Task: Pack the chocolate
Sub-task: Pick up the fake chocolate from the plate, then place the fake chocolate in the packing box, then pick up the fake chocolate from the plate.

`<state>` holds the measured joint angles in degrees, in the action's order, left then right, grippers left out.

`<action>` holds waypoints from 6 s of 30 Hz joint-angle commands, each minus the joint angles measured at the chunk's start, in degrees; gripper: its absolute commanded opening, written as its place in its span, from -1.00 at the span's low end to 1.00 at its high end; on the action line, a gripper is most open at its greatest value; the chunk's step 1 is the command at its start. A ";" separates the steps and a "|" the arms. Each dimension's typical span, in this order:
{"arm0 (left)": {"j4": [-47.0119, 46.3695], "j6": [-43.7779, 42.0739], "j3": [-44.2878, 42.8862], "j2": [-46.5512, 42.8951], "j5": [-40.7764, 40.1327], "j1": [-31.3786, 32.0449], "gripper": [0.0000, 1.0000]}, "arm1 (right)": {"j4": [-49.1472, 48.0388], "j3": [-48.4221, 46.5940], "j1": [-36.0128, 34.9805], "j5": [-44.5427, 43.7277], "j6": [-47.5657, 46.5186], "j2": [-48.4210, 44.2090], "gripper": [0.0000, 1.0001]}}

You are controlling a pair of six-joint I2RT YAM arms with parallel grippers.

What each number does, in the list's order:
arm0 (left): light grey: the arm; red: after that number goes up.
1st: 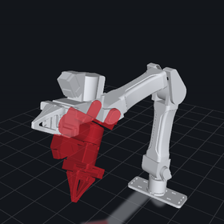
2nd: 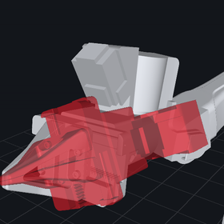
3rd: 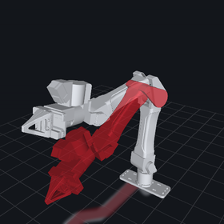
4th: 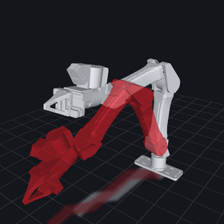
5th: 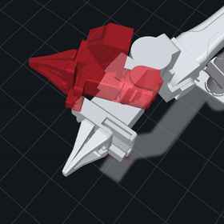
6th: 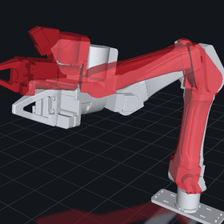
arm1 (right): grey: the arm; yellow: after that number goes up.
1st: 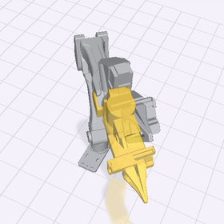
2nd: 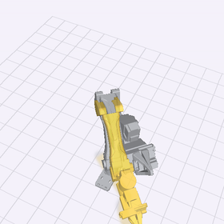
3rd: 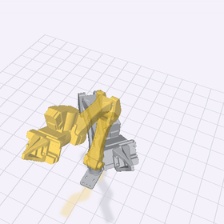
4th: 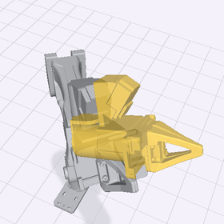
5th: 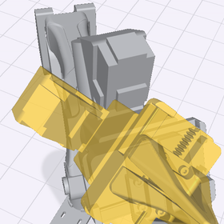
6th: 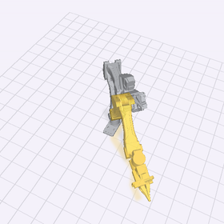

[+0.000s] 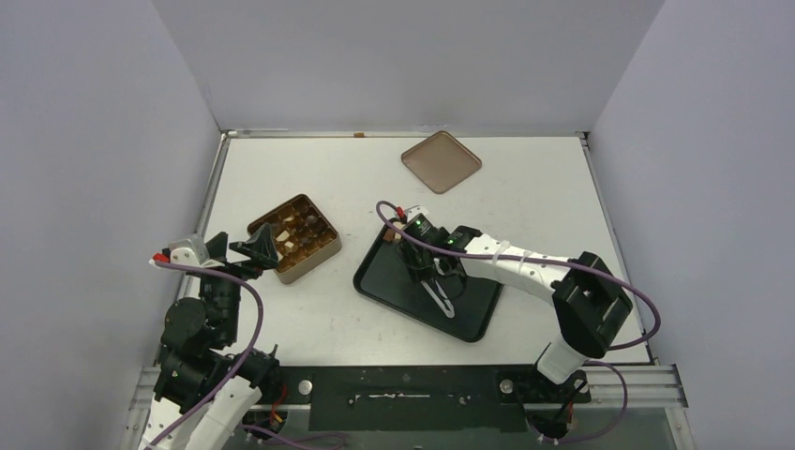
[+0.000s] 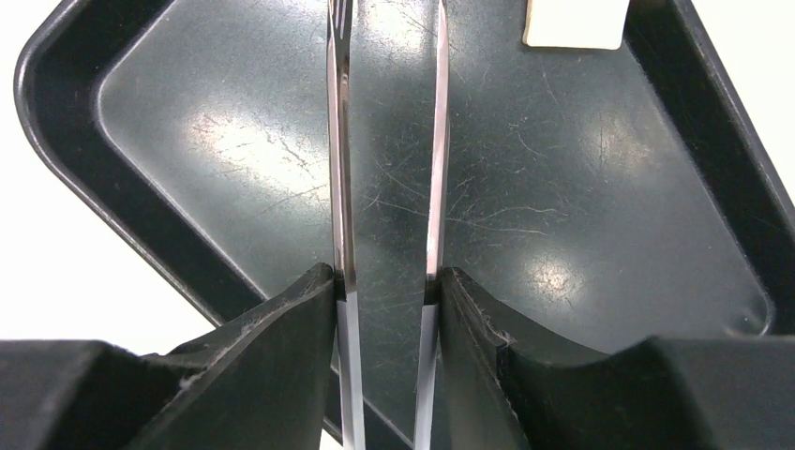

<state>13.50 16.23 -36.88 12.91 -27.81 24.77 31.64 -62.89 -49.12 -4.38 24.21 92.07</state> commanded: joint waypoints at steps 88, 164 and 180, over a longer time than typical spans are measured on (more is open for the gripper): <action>-1.76 -0.59 -0.29 -0.77 -0.23 0.36 0.95 | -1.32 -28.32 -9.76 4.56 -2.17 14.00 -0.28; -2.16 -0.87 0.10 -0.02 0.53 0.89 0.95 | 4.10 6.60 6.04 -0.55 3.36 -10.16 -0.07; -1.80 -0.87 -0.12 -0.16 0.12 0.89 0.95 | 1.86 2.38 6.85 0.58 1.92 -5.88 -0.16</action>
<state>13.50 16.01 -36.88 12.62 -27.66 25.47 36.25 -57.39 -42.68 -4.01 26.79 86.15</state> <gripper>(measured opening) 0.974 0.457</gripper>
